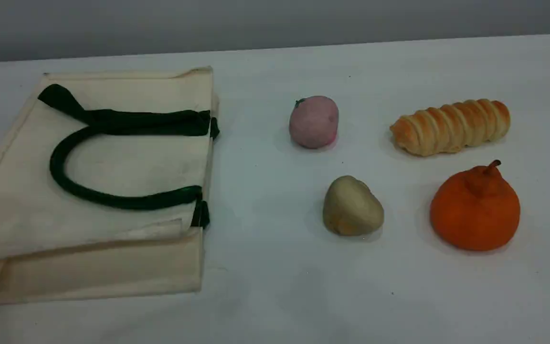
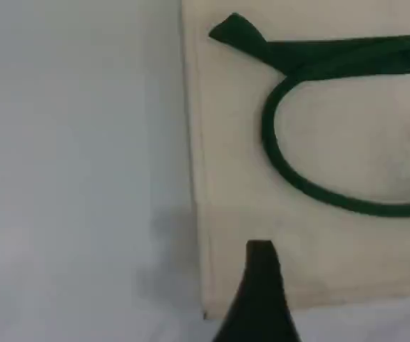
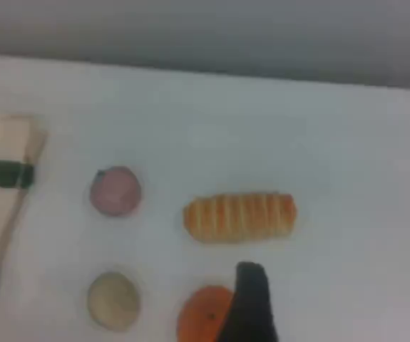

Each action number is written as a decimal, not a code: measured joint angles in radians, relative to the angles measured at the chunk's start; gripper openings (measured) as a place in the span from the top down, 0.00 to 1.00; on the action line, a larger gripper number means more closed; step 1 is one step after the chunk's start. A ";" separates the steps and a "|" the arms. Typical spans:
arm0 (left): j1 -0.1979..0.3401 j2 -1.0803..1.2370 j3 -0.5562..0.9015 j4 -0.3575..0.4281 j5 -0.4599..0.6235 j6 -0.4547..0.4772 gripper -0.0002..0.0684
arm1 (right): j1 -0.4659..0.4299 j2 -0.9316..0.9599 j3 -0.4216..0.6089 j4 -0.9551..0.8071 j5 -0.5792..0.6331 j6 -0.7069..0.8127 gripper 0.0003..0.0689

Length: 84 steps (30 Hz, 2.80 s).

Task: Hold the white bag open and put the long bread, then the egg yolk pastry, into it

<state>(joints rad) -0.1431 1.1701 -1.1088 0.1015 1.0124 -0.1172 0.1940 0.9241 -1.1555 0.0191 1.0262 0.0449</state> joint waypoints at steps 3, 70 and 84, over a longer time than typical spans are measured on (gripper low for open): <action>0.000 0.122 -0.018 0.000 -0.045 -0.019 0.23 | 0.000 0.092 -0.023 0.000 -0.020 -0.001 0.21; 0.001 0.906 -0.022 0.004 -0.547 -0.054 0.85 | 0.000 0.314 -0.060 -0.026 -0.161 0.003 0.21; 0.001 0.778 -0.168 -0.001 -0.307 0.230 0.88 | 0.000 0.314 -0.060 -0.026 -0.161 0.002 0.21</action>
<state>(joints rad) -0.1422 1.9480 -1.2770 0.1003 0.7055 0.1132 0.1940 1.2378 -1.2151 -0.0072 0.8648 0.0468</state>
